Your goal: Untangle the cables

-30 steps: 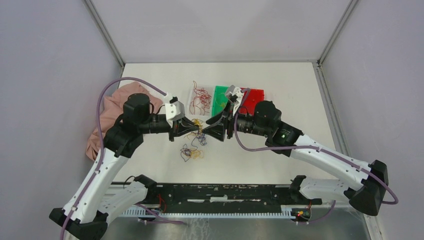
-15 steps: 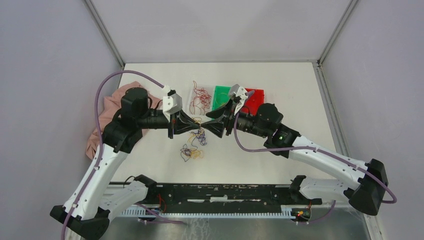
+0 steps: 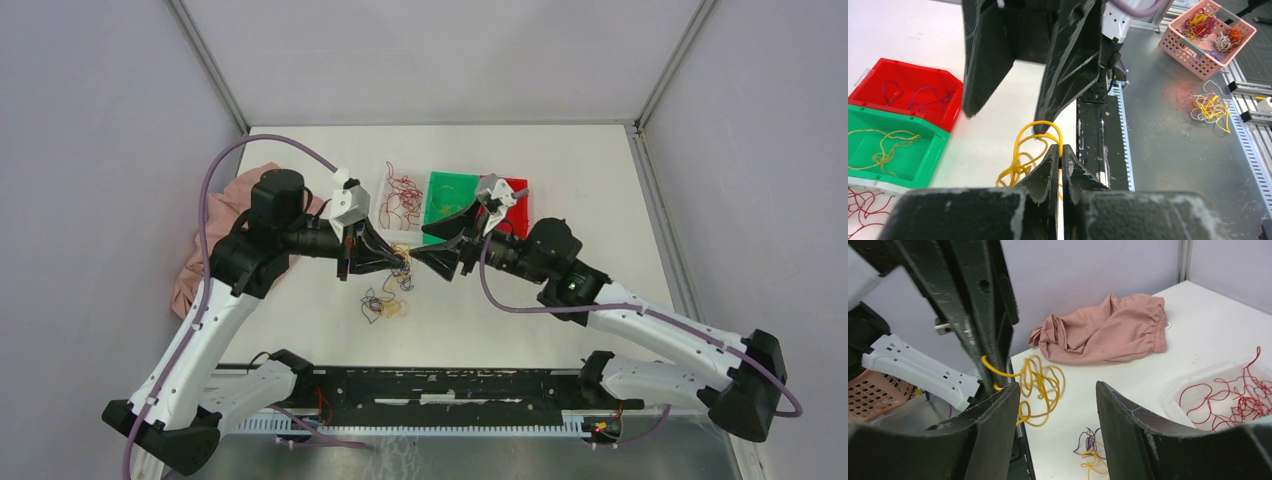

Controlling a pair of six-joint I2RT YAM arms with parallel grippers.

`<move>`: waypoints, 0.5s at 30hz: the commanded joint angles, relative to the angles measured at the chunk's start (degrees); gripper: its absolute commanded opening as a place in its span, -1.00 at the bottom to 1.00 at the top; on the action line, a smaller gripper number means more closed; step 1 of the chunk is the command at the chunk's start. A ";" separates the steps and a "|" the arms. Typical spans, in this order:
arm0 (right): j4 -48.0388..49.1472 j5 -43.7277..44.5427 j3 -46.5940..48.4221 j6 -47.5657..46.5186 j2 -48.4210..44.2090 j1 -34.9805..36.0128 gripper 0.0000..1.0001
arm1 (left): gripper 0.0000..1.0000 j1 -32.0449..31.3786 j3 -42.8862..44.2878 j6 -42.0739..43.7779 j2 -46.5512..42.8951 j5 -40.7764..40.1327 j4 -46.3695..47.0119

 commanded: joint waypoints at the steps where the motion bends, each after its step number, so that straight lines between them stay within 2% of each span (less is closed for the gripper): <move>1: -3.85 -1.87 0.50 -2.76 -8.05 0.34 0.29 | -0.94 -0.17 3.39 -1.42 0.27 3.50 -1.45; 6: -5.21 -2.23 -0.19 -2.68 -11.49 0.29 0.33 | -0.94 -0.16 4.07 -1.41 0.61 4.22 -1.55; 15: 1.60 -3.26 2.85 -1.78 -5.32 0.38 0.35 | -0.94 -0.20 5.47 -3.40 1.21 6.20 -1.51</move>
